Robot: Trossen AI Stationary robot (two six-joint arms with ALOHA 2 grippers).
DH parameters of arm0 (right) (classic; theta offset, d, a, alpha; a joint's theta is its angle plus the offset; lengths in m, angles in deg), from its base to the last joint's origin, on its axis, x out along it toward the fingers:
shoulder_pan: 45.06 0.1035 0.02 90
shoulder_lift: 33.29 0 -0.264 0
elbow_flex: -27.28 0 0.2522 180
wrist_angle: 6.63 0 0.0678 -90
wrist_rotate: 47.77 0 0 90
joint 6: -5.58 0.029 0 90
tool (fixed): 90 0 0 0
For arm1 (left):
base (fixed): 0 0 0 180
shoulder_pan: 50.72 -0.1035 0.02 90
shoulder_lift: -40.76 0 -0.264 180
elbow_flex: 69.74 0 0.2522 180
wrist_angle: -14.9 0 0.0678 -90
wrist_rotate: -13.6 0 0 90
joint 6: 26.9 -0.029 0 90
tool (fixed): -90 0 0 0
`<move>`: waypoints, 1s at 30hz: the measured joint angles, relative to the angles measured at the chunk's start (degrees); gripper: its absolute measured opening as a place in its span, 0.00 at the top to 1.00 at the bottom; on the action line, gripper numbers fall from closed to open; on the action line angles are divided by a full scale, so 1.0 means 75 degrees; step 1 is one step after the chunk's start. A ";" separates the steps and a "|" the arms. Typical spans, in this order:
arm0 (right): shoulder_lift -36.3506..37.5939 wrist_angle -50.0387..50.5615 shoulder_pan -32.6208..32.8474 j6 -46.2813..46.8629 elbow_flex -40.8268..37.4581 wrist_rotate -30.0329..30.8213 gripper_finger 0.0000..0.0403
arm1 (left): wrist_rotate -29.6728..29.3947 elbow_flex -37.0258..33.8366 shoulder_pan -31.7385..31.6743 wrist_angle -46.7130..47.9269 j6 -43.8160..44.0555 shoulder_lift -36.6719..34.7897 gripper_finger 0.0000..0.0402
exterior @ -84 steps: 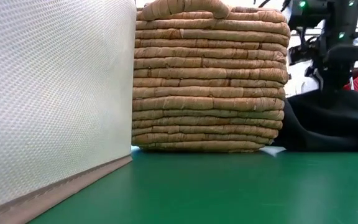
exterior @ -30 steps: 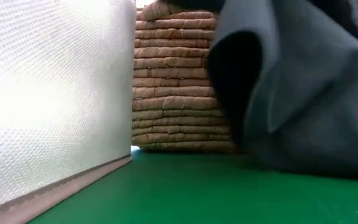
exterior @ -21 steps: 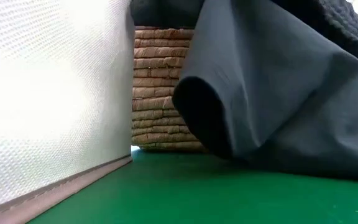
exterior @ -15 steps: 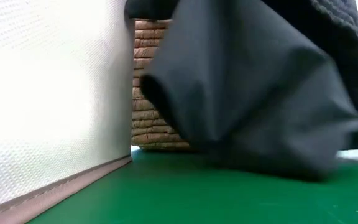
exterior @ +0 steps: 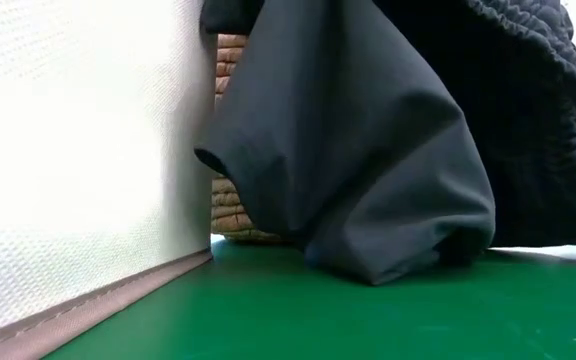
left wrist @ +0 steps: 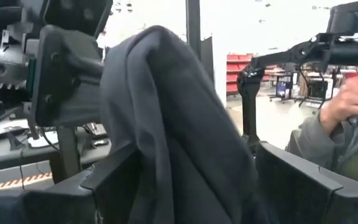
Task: Sort clothes
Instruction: Put the black pants into the gray laundry bin
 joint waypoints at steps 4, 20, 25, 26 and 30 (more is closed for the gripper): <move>-0.0009 0.0000 0.0003 -0.0323 0.0000 0.0457 0.97 | -0.0070 0.0000 -0.0003 -0.0724 0.0378 0.0353 0.28; -0.0058 0.0206 0.0066 -0.0839 0.0009 0.1457 0.97 | -0.1466 -0.0003 0.0000 -0.1006 0.0767 0.0933 0.39; -0.0058 0.0415 0.0081 -0.0421 -0.0002 0.1434 0.94 | -0.1480 -0.0006 0.0012 -0.1168 0.0656 0.1232 0.65; -0.0058 0.0445 0.0082 -0.0212 -0.0003 0.1437 0.92 | -0.1478 -0.0006 0.0014 -0.1181 0.0650 0.1249 0.72; 0.0060 0.0721 0.0085 0.0248 -0.0003 0.1458 0.79 | -0.1489 -0.0009 0.0052 -0.1171 0.0523 0.1262 0.94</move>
